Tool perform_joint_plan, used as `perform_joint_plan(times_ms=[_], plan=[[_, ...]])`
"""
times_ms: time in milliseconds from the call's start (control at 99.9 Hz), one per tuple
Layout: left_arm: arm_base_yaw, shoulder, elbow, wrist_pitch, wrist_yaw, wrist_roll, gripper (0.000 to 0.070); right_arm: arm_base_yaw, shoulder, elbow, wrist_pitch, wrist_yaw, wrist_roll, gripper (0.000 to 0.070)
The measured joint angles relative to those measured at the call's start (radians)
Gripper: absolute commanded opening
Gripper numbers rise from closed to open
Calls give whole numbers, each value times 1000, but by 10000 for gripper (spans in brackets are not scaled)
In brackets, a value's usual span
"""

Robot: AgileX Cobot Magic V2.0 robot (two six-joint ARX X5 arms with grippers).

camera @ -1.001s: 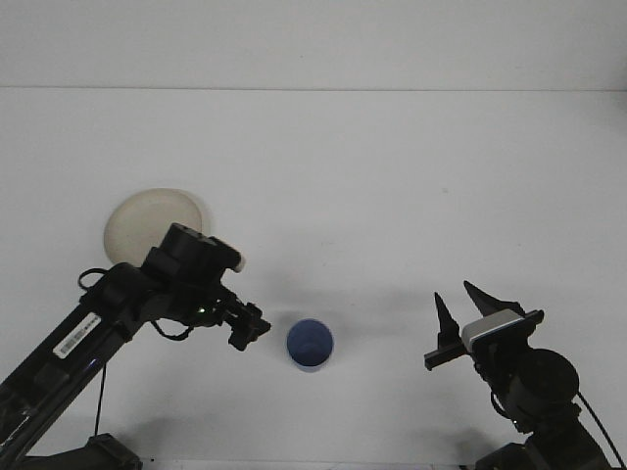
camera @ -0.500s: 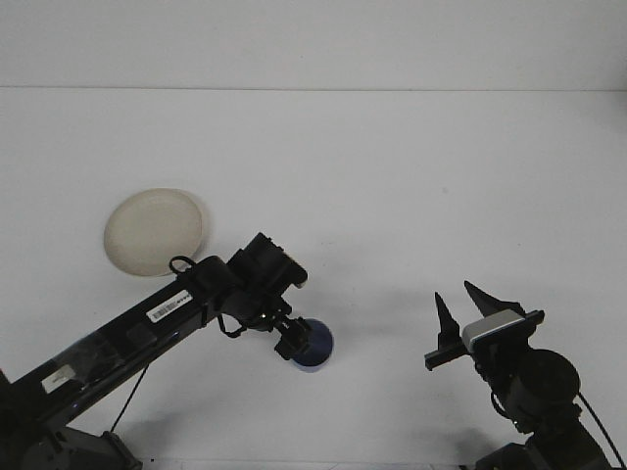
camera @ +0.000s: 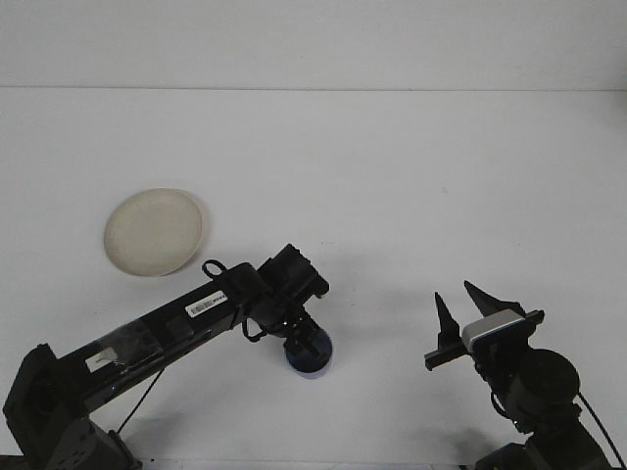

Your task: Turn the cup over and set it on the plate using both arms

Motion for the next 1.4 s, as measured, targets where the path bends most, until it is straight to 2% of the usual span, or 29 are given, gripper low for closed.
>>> perform_joint_plan(times_ms=[260, 430, 570, 720, 1021, 1211, 1401], plan=[[7, 0, 47, -79, -5, -3, 14, 0, 0, 0, 0, 0, 0, 334], [81, -21, 163, -135, -23, 0, 14, 0, 0, 0, 0, 0, 0, 334], [198, -89, 259, -182, -78, 16, 14, 0, 0, 0, -3, 0, 0, 334], [389, -134, 337, -250, -127, 45, 14, 0, 0, 0, -11, 0, 0, 334], [774, -129, 353, -279, -141, 79, 14, 0, 0, 0, -16, 0, 0, 334], [911, -75, 354, -274, -145, 82, 14, 0, 0, 0, -24, 0, 0, 334], [948, 14, 354, -220, -145, 83, 14, 0, 0, 0, -24, 0, 0, 334]])
